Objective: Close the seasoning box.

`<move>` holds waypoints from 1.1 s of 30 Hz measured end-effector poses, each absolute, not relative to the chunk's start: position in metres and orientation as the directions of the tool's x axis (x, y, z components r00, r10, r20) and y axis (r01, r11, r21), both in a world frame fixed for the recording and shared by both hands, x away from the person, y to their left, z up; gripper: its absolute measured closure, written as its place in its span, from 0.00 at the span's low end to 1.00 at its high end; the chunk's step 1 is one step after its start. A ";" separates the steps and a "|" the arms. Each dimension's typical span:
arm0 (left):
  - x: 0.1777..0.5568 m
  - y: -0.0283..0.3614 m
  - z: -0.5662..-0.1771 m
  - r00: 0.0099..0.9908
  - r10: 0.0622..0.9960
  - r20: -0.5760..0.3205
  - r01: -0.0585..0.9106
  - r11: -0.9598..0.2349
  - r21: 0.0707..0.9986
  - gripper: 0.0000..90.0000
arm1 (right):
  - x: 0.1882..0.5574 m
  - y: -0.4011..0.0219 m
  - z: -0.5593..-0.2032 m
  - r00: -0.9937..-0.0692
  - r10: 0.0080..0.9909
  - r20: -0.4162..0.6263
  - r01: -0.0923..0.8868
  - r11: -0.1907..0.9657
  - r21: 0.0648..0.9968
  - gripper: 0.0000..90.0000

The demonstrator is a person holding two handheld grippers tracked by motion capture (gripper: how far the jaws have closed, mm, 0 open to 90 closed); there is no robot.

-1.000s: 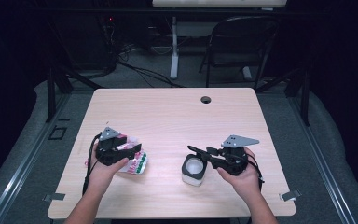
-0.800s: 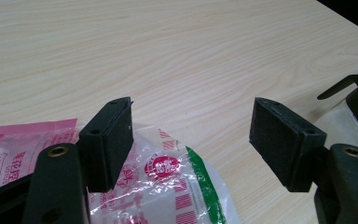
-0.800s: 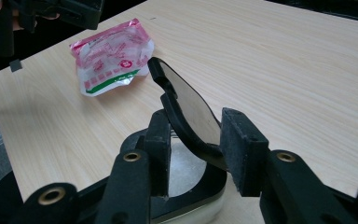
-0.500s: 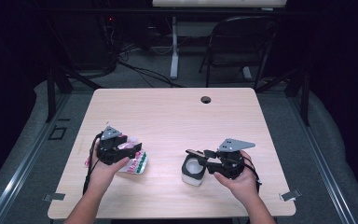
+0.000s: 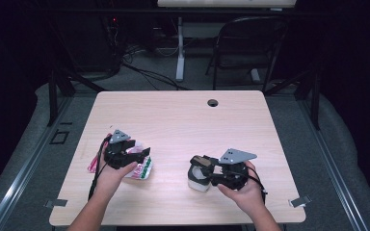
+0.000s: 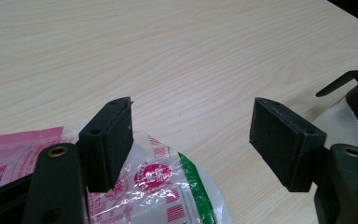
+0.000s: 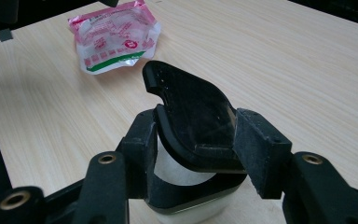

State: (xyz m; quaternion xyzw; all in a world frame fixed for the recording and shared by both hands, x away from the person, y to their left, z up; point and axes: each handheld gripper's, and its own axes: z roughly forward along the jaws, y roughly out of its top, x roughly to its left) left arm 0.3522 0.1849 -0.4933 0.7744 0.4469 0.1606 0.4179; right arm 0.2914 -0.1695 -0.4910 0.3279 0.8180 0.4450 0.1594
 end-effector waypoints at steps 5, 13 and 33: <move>0.352 0.185 -0.493 0.548 0.827 -0.125 0.557 -0.250 0.792 0.33 | 0.291 -0.168 -0.492 -0.723 0.689 0.052 0.415 0.372 0.830 0.51; 0.352 0.185 -0.492 0.548 0.824 -0.143 0.557 -0.232 0.798 0.34 | 0.291 -0.164 -0.494 -0.727 0.684 0.064 0.431 0.382 0.818 0.48; 0.353 0.186 -0.493 0.550 0.823 -0.143 0.564 -0.239 0.791 0.34 | 0.291 -0.163 -0.492 -0.725 0.682 0.091 0.437 0.355 0.826 0.46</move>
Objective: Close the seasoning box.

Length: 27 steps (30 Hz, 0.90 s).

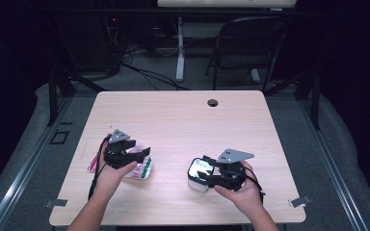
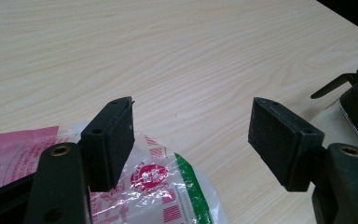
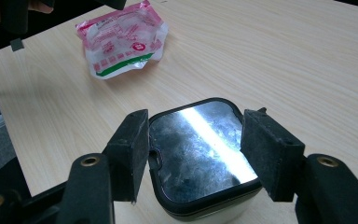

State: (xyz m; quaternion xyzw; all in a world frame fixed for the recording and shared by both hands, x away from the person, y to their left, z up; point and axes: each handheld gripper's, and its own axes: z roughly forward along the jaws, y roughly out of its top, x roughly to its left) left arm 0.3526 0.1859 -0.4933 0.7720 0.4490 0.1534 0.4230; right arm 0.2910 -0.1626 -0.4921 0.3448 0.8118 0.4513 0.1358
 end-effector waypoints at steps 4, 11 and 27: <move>0.353 0.186 -0.493 0.551 0.822 -0.143 0.563 -0.239 0.791 0.34 | 0.291 -0.162 -0.493 -0.723 0.685 0.090 0.440 0.356 0.824 0.46; 0.353 0.186 -0.493 0.550 0.823 -0.143 0.563 -0.239 0.791 0.34 | 0.292 -0.163 -0.493 -0.719 0.689 0.089 0.440 0.353 0.825 0.46; 0.354 0.188 -0.494 0.547 0.825 -0.143 0.568 -0.240 0.788 0.34 | 0.294 -0.168 -0.493 -0.702 0.706 0.093 0.448 0.336 0.828 0.46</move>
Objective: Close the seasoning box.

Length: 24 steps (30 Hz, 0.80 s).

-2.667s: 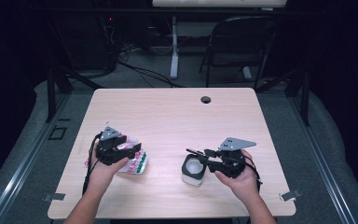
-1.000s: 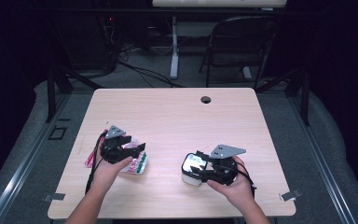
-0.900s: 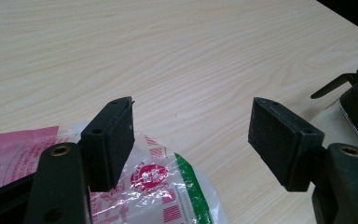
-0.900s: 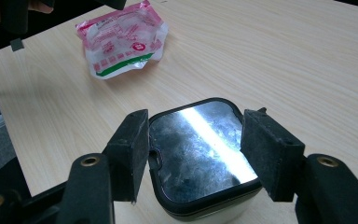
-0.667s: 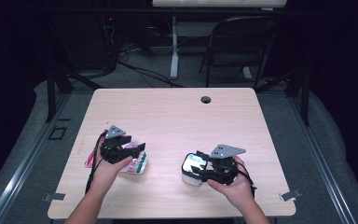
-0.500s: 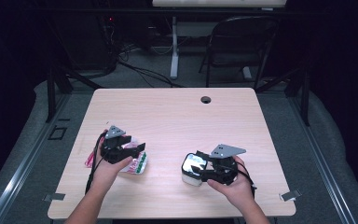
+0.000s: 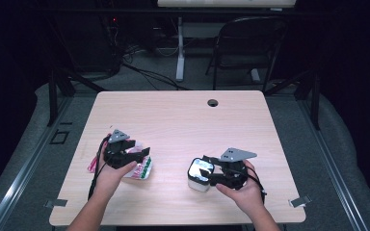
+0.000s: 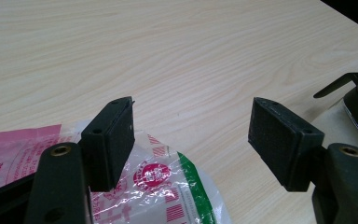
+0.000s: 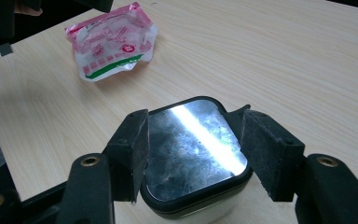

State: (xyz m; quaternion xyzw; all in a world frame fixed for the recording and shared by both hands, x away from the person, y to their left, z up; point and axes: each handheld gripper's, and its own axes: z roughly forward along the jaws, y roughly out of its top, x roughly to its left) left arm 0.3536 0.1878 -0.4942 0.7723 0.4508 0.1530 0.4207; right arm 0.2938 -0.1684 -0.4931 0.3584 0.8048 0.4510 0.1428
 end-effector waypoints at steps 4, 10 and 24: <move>0.354 0.189 -0.495 0.541 0.828 -0.145 0.571 -0.235 0.787 0.34 | 0.295 -0.173 -0.492 -0.690 0.717 0.102 0.454 0.318 0.832 0.46; 0.355 0.191 -0.496 0.534 0.832 -0.148 0.573 -0.227 0.787 0.34 | 0.299 -0.188 -0.490 -0.656 0.745 0.124 0.468 0.272 0.841 0.47; 0.357 0.194 -0.500 0.527 0.836 -0.154 0.585 -0.225 0.779 0.35 | 0.313 -0.235 -0.504 -0.482 0.859 0.175 0.536 0.130 0.834 0.48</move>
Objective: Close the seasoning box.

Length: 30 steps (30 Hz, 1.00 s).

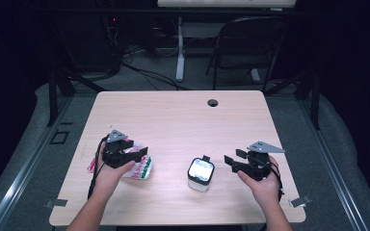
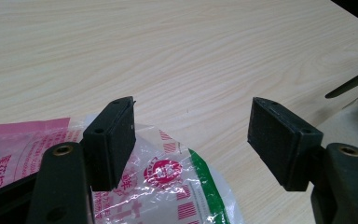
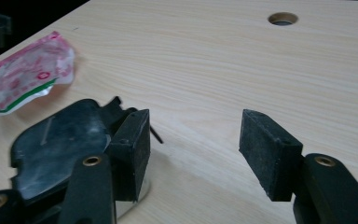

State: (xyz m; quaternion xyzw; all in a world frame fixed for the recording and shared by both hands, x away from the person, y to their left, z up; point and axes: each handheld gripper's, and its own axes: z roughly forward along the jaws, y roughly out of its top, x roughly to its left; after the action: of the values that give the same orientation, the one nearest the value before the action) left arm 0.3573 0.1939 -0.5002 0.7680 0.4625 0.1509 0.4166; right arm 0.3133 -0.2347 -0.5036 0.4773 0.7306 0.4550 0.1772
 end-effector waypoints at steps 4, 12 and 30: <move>0.357 0.194 -0.502 0.521 0.839 -0.156 0.588 -0.221 0.778 0.35 | 0.317 -0.245 -0.511 -0.438 0.881 0.180 0.553 0.106 0.826 0.48; 0.358 0.195 -0.503 0.518 0.841 -0.156 0.590 -0.219 0.777 0.35 | 0.325 -0.265 -0.533 -0.341 0.917 0.205 0.607 0.048 0.793 0.48; 0.361 0.194 -0.510 0.517 0.844 -0.145 0.600 -0.236 0.764 0.36 | 0.327 -0.271 -0.546 -0.283 0.936 0.210 0.631 0.016 0.776 0.49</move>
State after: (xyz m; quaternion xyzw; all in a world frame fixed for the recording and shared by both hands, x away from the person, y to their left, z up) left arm 0.3605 0.1936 -0.5102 0.7716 0.4679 0.1509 0.4037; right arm 0.3274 -0.2708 -0.5457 0.5693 0.6880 0.4097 0.1861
